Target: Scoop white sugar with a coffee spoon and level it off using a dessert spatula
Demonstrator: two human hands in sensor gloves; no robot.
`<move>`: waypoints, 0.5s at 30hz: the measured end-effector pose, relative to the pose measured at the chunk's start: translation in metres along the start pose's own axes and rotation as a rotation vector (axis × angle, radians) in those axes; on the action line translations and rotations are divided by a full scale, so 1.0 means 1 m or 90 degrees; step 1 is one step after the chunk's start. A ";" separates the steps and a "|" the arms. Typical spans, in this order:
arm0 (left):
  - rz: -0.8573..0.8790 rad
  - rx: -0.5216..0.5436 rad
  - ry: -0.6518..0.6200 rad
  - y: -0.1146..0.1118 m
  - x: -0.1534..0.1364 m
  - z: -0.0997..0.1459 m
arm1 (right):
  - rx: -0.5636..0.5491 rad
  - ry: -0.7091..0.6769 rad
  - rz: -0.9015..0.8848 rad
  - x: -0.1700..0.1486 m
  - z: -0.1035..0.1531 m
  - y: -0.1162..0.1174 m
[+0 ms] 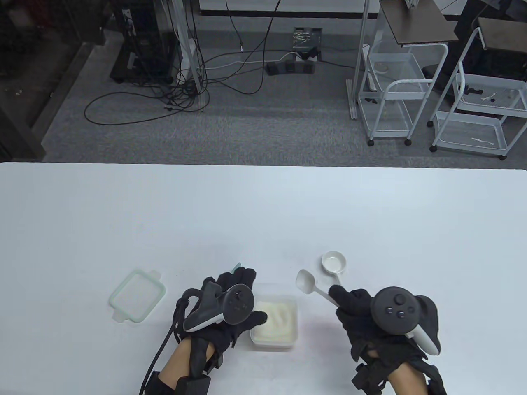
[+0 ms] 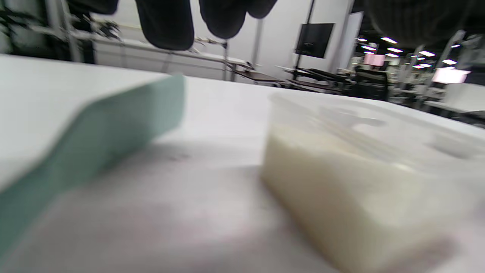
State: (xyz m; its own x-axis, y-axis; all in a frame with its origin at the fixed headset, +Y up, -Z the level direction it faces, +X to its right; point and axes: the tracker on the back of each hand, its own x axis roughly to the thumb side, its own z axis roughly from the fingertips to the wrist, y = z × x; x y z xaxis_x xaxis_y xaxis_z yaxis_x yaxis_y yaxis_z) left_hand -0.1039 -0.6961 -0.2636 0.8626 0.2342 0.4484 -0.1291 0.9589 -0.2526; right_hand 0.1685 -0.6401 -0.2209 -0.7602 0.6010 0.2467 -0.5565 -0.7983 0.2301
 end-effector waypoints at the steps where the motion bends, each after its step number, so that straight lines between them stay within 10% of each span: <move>1: 0.012 -0.004 -0.018 -0.004 0.003 -0.001 | 0.005 -0.012 0.035 0.005 -0.003 0.007; 15: -0.048 -0.058 -0.062 -0.025 0.009 -0.008 | 0.031 -0.081 0.353 0.043 -0.009 0.060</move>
State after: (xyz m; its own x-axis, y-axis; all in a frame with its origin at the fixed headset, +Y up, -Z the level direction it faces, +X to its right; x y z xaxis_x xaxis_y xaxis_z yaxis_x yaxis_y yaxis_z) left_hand -0.0890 -0.7194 -0.2597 0.8159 0.1810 0.5491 -0.0173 0.9569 -0.2898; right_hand 0.0996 -0.6625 -0.2054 -0.8860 0.0952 0.4538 -0.0679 -0.9948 0.0762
